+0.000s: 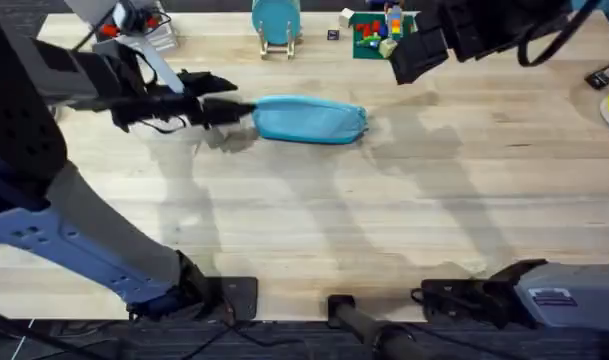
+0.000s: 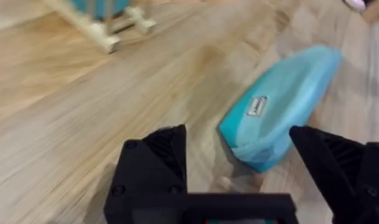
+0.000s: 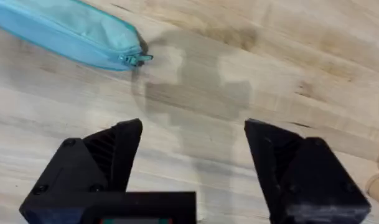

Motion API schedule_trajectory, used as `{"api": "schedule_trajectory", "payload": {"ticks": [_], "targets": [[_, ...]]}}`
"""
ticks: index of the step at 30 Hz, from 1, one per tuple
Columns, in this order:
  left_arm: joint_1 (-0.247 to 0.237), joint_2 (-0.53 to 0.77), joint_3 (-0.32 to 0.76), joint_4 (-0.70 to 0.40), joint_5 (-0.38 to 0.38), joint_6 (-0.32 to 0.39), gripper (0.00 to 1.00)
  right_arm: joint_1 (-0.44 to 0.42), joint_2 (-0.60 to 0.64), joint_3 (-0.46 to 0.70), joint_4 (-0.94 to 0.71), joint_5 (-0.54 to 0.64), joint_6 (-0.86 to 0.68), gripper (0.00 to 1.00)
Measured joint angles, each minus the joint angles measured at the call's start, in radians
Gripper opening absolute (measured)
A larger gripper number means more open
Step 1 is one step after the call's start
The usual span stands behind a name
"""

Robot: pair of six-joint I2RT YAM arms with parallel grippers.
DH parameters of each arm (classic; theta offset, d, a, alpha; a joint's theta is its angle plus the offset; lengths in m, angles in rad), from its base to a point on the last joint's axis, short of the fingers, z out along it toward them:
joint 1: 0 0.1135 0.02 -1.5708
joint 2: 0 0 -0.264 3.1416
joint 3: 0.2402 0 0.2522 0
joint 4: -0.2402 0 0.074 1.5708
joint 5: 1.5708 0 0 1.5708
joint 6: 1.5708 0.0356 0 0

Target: Unzip the bag, pick up the pens from the table one at a time and place them inside, then zip the bag closed.

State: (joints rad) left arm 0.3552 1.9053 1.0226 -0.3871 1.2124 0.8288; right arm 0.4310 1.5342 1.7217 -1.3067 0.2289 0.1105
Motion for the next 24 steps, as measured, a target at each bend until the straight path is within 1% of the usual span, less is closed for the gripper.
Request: {"api": "schedule_trajectory", "payload": {"ticks": [1, 3, 5, 7, 10, 14, 19, 22, 24], "targets": [[0.003, 0.000, 0.019, -0.012, -0.011, -0.041, 0.996, 0.000, -0.004, 0.000, 0.000, 0.003, 0.002, 0.996], [0.008, -0.010, 0.056, -0.069, -0.053, -0.109, 0.996, 0.000, -0.010, 0.000, 0.000, 0.010, 0.002, 0.995], [0.009, -0.043, 0.074, -0.124, -0.107, -0.152, 0.997, 0.000, -0.010, 0.000, 0.000, 0.013, 0.002, 0.996], [0.006, -0.101, 0.080, -0.161, -0.163, -0.173, 0.997, 0.000, -0.010, 0.000, 0.001, 0.015, 0.002, 0.996], [0.000, -0.200, 0.087, -0.210, -0.235, -0.189, 0.996, 0.000, -0.010, 0.000, 0.002, 0.015, 0.002, 0.996], [-0.004, -0.337, 0.090, -0.280, -0.314, -0.199, 0.996, 0.000, -0.010, 0.000, 0.002, 0.015, 0.002, 0.996], [-0.017, -0.488, 0.090, -0.386, -0.454, -0.206, 0.996, 0.000, -0.010, 0.003, 0.000, 0.010, 0.003, 0.996], [-0.038, -0.580, 0.090, -0.461, -0.530, -0.210, 0.995, 0.000, -0.010, 0.017, -0.004, -0.039, 0.006, 0.996], [-0.053, -0.640, 0.090, -0.506, -0.574, -0.224, 0.995, 0.000, -0.010, 0.025, -0.007, -0.092, 0.008, 0.996]]}}
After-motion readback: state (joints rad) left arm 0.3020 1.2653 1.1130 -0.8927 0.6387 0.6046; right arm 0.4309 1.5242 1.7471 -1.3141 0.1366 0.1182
